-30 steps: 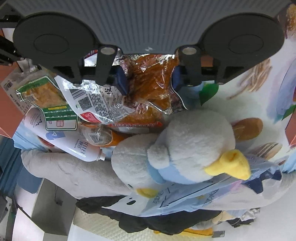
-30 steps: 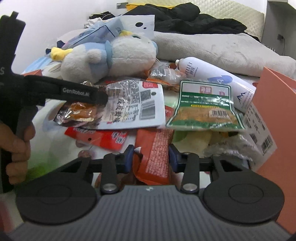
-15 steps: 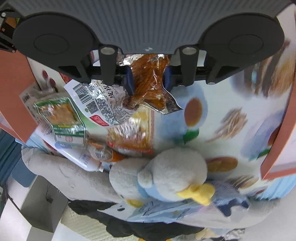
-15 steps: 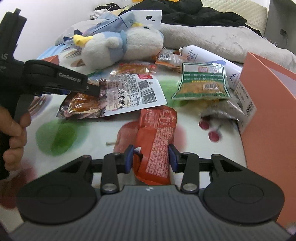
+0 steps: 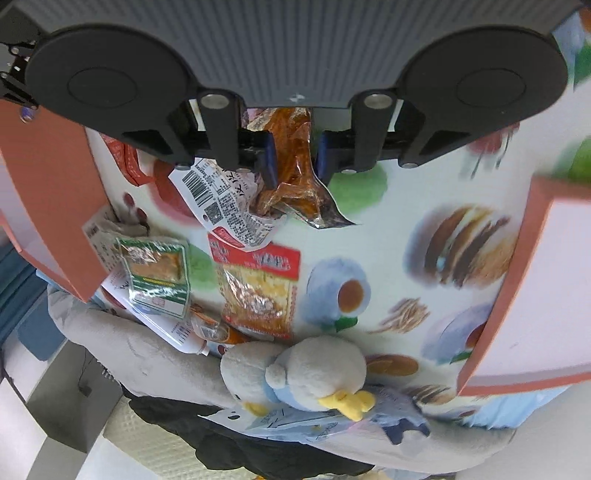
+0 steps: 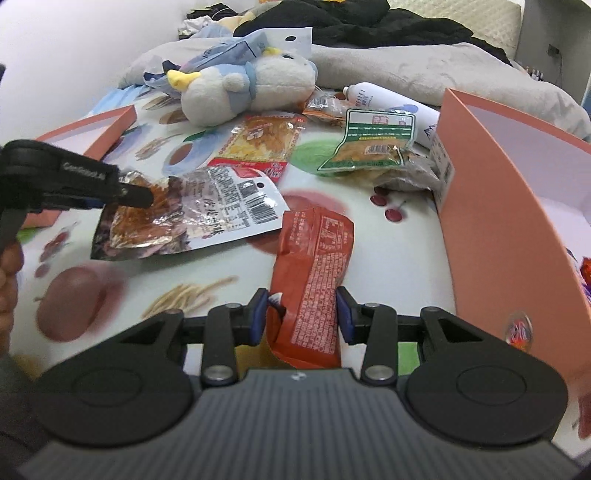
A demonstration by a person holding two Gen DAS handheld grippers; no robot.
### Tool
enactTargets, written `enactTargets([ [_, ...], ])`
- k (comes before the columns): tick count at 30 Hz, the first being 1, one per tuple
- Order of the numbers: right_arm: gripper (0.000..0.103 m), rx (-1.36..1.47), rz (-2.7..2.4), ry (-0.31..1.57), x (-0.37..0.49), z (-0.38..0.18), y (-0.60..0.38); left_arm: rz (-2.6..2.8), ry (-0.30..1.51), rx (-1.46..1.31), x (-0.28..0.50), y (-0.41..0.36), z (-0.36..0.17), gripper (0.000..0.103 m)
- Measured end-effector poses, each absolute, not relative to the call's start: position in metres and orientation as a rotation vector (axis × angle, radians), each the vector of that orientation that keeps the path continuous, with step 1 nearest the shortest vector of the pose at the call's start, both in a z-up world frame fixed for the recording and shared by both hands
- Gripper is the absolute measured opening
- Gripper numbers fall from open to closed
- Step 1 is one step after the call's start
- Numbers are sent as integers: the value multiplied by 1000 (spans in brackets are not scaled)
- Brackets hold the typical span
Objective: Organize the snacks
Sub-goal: 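Lift the orange strip bag with the left tool while the right tool lifts the red-orange bar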
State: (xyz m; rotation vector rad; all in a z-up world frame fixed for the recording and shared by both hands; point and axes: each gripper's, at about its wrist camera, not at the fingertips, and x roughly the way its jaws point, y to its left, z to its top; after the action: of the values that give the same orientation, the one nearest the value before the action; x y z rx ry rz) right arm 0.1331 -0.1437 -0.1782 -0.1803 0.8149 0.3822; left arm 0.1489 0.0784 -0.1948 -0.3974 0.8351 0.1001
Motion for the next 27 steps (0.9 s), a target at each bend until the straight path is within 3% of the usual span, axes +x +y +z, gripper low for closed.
enactTargets([
  [27, 41, -80, 319, 811, 105, -153, -182, 86, 837, -411, 92, 39, -164, 23],
])
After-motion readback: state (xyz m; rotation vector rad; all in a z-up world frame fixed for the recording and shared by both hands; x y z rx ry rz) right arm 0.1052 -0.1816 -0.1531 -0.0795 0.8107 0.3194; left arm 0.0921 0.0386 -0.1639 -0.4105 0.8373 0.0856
